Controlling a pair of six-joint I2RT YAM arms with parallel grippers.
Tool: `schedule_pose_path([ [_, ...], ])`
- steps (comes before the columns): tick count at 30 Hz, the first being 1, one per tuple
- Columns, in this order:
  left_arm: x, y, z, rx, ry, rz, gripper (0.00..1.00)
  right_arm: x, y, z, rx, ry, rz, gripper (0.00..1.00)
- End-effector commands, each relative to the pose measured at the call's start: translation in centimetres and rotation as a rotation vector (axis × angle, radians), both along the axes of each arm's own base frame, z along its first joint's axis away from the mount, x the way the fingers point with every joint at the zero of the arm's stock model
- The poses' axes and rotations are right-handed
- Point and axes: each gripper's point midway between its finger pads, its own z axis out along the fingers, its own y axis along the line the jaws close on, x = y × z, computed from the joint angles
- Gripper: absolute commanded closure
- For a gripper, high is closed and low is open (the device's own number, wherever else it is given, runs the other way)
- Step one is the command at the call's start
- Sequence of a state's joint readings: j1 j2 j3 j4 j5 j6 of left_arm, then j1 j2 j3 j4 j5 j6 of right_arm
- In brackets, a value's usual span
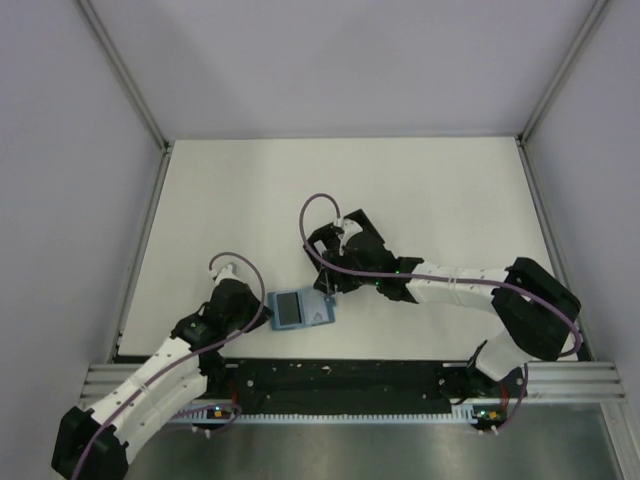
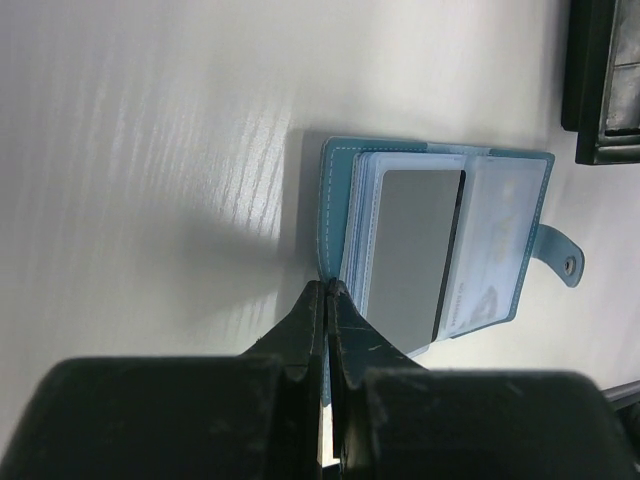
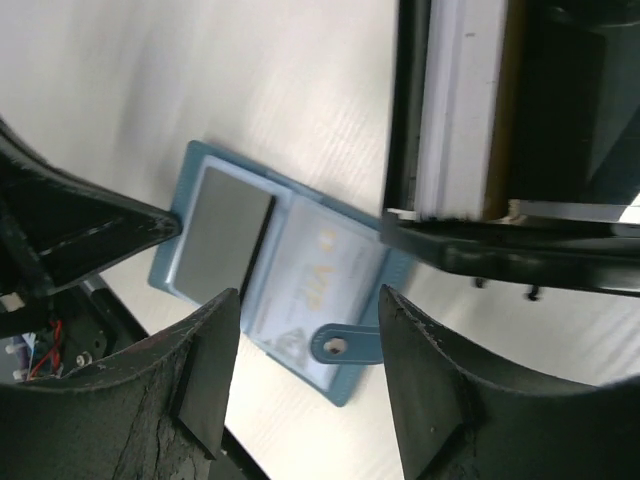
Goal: Put the credit cards into the card holder
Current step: Insert the credit card into the card holder, then close the card holder at the center of the board.
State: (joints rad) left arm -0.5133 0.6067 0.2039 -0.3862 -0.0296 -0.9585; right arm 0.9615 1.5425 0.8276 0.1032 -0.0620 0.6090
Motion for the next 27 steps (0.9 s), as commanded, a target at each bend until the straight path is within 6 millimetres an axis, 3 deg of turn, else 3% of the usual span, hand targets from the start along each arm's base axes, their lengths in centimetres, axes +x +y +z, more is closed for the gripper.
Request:
schedule_pose_path([
  [1,0.6,0.7,1.1,0.063,-0.025,-0.001,1.00,1.2,0.1,2.1,0.075,-0.038,0.041,0.43],
  [16,0.8,1.4,1.3,0.119,-0.026,-0.006,1.00,2.6,3.5,3.0,0.140,0.010,0.043,0.42],
  [21,0.9,1.3,1.6,0.117,-0.032,-0.014,1.00,4.0,3.0,0.6,0.026,0.018,-0.021,0.42],
  [27,0.9,1.1,1.6,0.113,-0.033,-0.027,1.00,4.7,1.0,-0.8,-0.069,-0.015,-0.070,0.42],
])
